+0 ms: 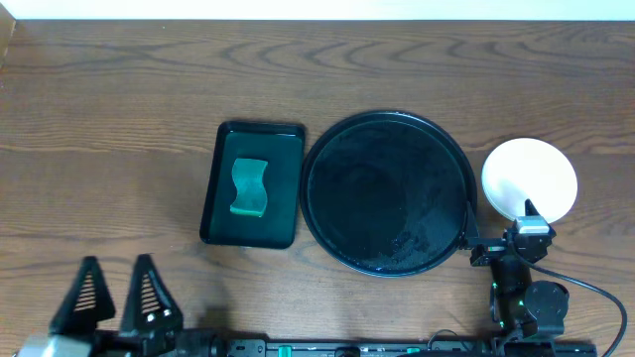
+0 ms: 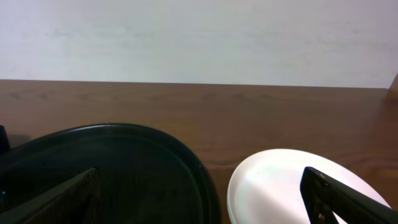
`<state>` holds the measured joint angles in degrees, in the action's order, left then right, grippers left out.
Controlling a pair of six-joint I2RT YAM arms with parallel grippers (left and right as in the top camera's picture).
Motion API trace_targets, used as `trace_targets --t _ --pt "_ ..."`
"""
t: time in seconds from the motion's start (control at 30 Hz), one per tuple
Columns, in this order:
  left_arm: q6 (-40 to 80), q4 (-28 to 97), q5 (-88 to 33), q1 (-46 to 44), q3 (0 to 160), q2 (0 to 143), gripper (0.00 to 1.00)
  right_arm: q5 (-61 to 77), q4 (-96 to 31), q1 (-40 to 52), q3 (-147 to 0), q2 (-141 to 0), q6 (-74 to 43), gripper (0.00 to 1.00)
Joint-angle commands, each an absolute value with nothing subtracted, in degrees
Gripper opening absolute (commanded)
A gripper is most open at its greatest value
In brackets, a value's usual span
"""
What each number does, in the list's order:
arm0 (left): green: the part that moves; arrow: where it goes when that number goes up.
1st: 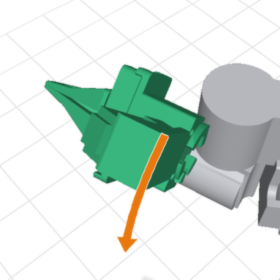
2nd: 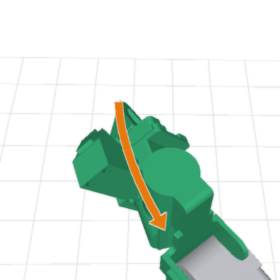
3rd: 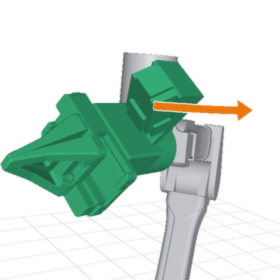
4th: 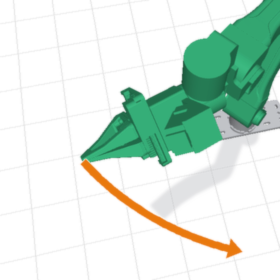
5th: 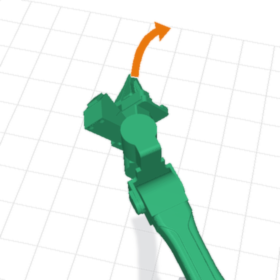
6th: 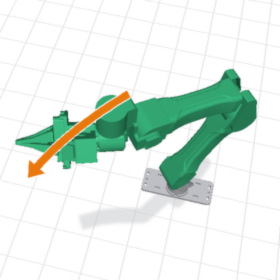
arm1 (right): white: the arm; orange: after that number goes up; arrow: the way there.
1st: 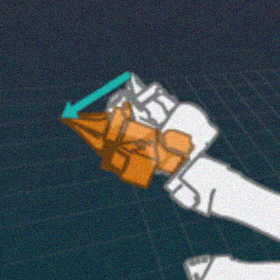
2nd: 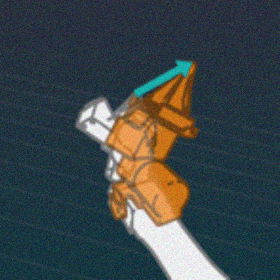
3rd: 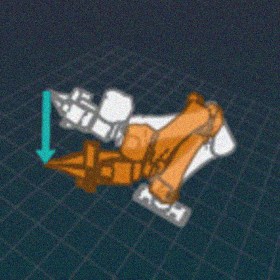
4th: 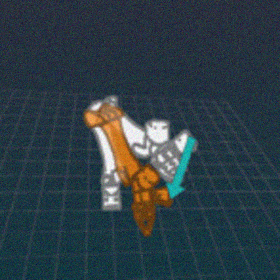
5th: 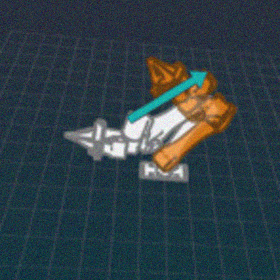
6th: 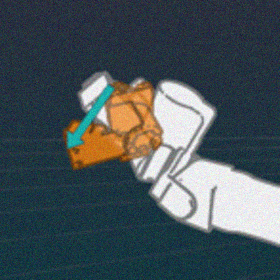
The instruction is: Clean dirty plates on tray and stack at the side
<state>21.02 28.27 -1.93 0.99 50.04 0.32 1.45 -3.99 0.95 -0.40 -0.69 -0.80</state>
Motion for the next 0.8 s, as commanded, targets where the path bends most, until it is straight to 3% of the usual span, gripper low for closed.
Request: trace_targets --t 0.0,0.33,0.77 --pt "21.28 21.58 -0.82 0.75 50.02 0.16 0.79 0.91 -4.25 0.51 -0.32 -0.38 -0.36 0.99" --pt "21.28 6.87 -0.82 0.75 48.16 0.16 0.79 0.91 -4.25 0.51 -0.32 -0.38 -0.36 0.99" --pt "21.28 -20.71 -0.82 0.78 29.08 0.16 0.79 0.91 -4.25 0.51 -0.32 -0.38 -0.36 0.99"
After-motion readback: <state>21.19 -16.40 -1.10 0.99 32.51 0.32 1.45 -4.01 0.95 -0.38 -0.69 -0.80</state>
